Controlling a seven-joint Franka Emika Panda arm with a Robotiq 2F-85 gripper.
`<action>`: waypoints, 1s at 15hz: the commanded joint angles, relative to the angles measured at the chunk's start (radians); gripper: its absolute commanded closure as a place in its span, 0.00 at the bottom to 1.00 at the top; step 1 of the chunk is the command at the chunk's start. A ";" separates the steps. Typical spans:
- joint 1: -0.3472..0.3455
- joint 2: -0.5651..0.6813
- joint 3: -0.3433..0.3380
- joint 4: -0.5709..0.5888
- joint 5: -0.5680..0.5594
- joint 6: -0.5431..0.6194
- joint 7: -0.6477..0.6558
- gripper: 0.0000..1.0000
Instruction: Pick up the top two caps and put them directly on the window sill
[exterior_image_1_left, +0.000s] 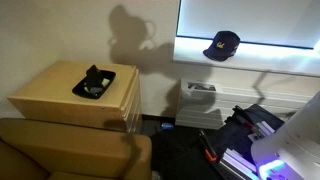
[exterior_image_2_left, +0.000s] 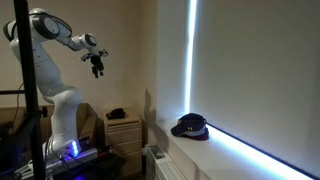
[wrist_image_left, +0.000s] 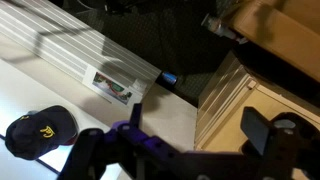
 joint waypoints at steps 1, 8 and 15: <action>0.033 0.008 -0.024 0.002 -0.013 -0.003 0.013 0.00; -0.114 0.022 -0.277 0.034 -0.101 0.074 0.104 0.00; -0.150 0.031 -0.347 0.045 -0.091 0.102 0.117 0.00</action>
